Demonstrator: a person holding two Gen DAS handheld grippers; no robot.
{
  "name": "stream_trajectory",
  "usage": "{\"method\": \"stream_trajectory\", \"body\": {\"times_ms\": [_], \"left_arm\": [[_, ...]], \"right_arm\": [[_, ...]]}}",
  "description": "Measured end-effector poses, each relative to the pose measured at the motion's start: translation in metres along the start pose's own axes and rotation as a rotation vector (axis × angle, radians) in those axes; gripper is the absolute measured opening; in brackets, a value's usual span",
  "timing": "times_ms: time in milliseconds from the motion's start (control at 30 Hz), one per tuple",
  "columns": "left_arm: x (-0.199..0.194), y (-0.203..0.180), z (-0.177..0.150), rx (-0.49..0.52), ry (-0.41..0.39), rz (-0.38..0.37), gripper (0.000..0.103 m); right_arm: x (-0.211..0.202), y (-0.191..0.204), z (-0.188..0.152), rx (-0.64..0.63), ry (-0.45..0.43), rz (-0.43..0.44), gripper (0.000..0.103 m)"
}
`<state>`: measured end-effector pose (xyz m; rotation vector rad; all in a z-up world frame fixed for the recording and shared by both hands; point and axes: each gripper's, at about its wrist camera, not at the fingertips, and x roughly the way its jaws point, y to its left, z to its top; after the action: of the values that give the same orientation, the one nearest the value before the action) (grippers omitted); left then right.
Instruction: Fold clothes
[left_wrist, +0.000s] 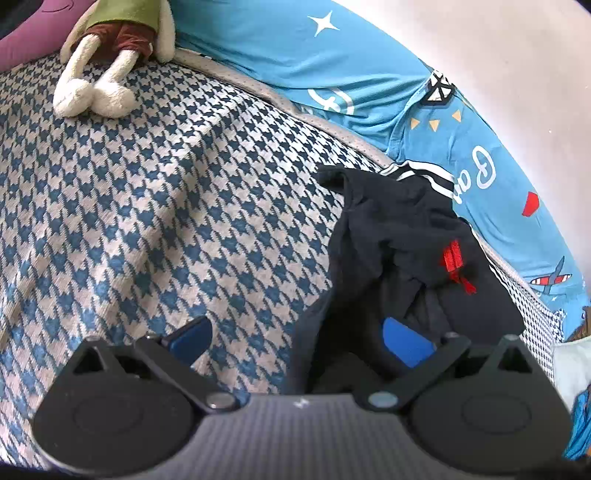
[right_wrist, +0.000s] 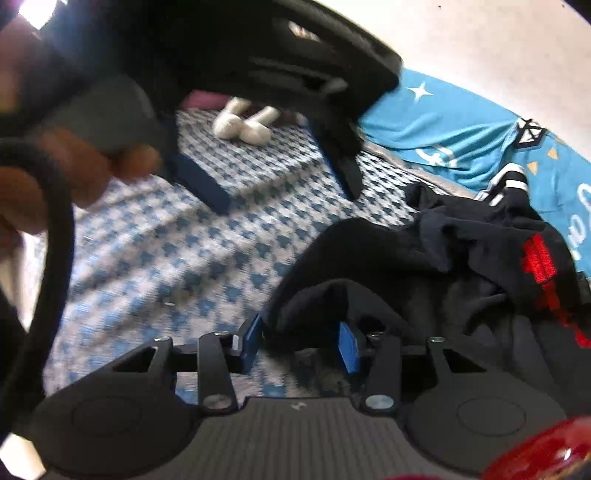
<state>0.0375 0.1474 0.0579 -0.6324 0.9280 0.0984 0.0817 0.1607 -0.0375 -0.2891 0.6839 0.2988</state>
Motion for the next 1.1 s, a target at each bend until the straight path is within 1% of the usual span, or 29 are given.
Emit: {"method": "stream_trajectory", "body": {"times_ms": [33,67,100,167,200,233,400,467,533,567,667,700,833,867,900,933,967,1067,1100], "left_arm": [[-0.001,0.001,0.000,-0.001,-0.001,0.001,0.103],[-0.001,0.003,0.000,-0.003,-0.001,0.002,0.103],[-0.002,0.004,0.001,-0.004,-0.002,0.003,0.103],[-0.005,0.008,0.001,-0.009,-0.008,0.006,0.103],[-0.007,0.010,0.002,-0.013,-0.015,0.008,0.103],[-0.009,0.011,0.003,-0.017,-0.023,0.012,0.103],[-0.020,0.024,0.010,-0.033,-0.073,0.050,0.103],[-0.026,0.031,0.012,-0.044,-0.089,0.059,0.103],[-0.031,0.037,0.014,-0.059,-0.102,0.062,0.103],[-0.033,0.040,0.015,-0.067,-0.109,0.063,0.103],[-0.040,0.048,0.017,-0.087,-0.128,0.075,0.103],[-0.041,0.049,0.017,-0.093,-0.128,0.077,0.103],[-0.042,0.055,0.017,-0.114,-0.126,0.084,0.103],[-0.043,0.056,0.017,-0.119,-0.126,0.086,0.103],[-0.042,0.056,0.017,-0.118,-0.124,0.085,0.103],[-0.042,0.056,0.016,-0.116,-0.121,0.084,0.103],[-0.042,0.055,0.016,-0.111,-0.115,0.083,0.103],[-0.037,0.051,0.014,-0.093,-0.087,0.071,0.103],[-0.035,0.050,0.013,-0.089,-0.078,0.065,0.103]], "right_arm": [[0.003,-0.002,0.001,0.002,0.000,-0.014,0.037],[0.005,-0.006,0.003,0.019,0.001,-0.018,0.021],[0.006,-0.009,0.006,0.037,0.001,-0.020,0.016],[0.002,-0.022,0.014,0.107,-0.008,0.015,0.014],[-0.001,-0.028,0.018,0.139,-0.014,0.048,0.014],[-0.005,-0.035,0.022,0.174,-0.025,0.094,0.014],[-0.030,-0.068,0.038,0.373,-0.089,0.385,0.014],[-0.040,-0.070,0.042,0.405,-0.117,0.463,0.014],[-0.052,-0.064,0.042,0.434,-0.131,0.541,0.014],[-0.052,-0.063,0.043,0.447,-0.131,0.571,0.014],[-0.042,-0.060,0.043,0.517,-0.097,0.615,0.014],[-0.037,-0.059,0.042,0.550,-0.083,0.619,0.016],[-0.025,-0.064,0.044,0.624,-0.084,0.449,0.019],[-0.026,-0.063,0.046,0.603,-0.100,0.386,0.027],[-0.027,-0.063,0.045,0.597,-0.102,0.353,0.040],[-0.027,-0.064,0.045,0.590,-0.104,0.320,0.043],[-0.027,-0.065,0.045,0.584,-0.105,0.289,0.043],[-0.024,-0.066,0.044,0.577,-0.093,0.280,0.043],[-0.027,-0.067,0.040,0.568,-0.088,0.262,0.043]]}}
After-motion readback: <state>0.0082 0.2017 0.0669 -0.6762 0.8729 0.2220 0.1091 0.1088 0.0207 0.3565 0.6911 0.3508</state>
